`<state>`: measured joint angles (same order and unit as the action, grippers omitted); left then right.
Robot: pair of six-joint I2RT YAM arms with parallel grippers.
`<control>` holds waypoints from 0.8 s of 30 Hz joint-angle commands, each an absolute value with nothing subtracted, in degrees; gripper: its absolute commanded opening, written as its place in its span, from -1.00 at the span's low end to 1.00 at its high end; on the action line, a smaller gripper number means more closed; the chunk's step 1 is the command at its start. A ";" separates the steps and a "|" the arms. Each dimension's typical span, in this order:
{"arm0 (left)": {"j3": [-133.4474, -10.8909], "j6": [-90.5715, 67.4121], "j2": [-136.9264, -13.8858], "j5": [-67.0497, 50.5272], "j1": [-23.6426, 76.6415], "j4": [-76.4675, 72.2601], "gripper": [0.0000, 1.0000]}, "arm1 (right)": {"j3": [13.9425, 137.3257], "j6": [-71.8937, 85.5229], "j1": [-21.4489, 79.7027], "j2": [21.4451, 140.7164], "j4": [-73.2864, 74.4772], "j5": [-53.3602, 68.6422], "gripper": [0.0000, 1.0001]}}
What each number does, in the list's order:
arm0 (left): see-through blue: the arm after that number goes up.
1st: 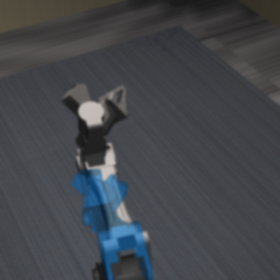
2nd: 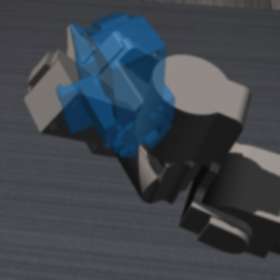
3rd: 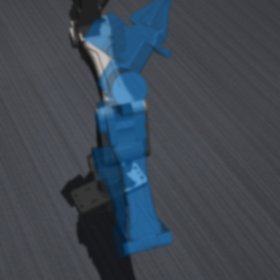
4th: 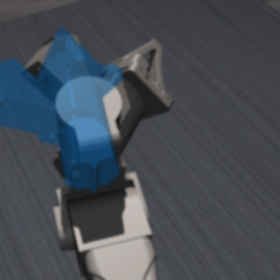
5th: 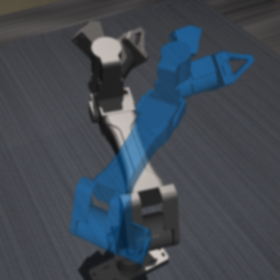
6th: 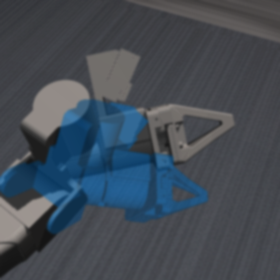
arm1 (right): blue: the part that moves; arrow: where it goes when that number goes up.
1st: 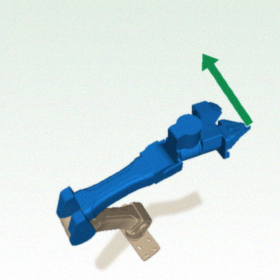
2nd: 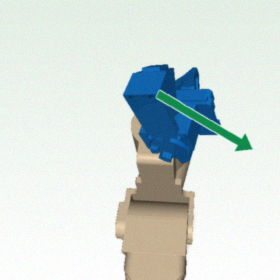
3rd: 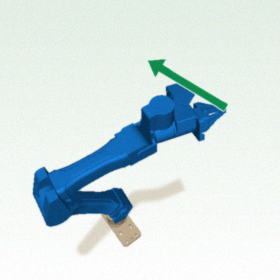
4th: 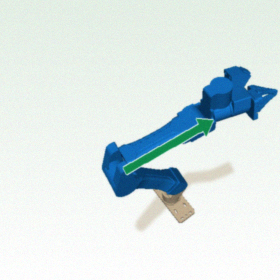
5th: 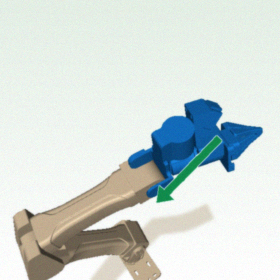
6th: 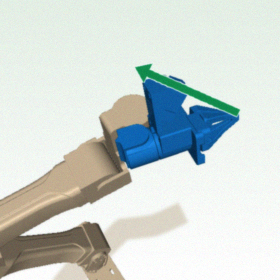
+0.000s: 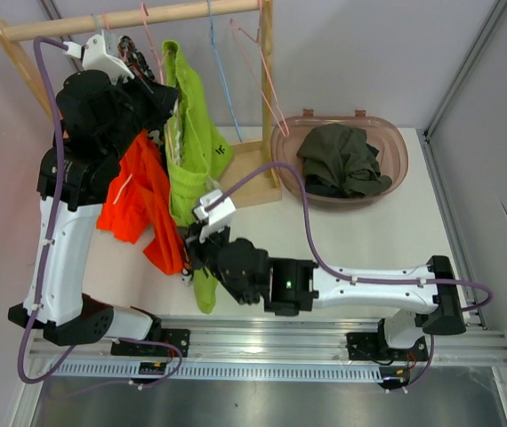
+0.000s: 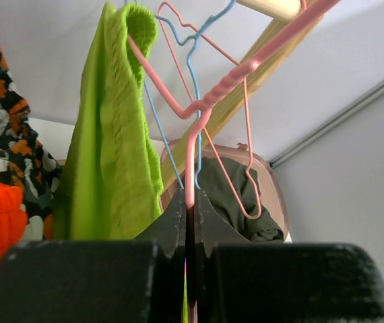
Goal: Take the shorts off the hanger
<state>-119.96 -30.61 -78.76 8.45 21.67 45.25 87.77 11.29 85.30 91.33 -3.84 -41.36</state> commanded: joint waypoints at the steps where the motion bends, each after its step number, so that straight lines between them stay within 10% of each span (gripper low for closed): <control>1: -124.08 -27.07 -79.45 14.59 21.45 36.47 -1.00 | 86.14 11.51 92.19 86.58 -2.12 -50.51 -1.00; 12: -128.84 -28.04 -82.71 12.31 21.36 38.41 -1.00 | 82.00 17.23 94.14 86.74 1.67 -53.79 -1.00; 24: -117.52 -32.70 -67.69 -2.82 21.45 51.23 -1.00 | 96.66 7.04 71.64 94.30 -2.90 -40.70 -1.00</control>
<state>-118.32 -31.68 -74.32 1.15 21.74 50.46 88.36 10.57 76.77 93.25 0.86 -44.86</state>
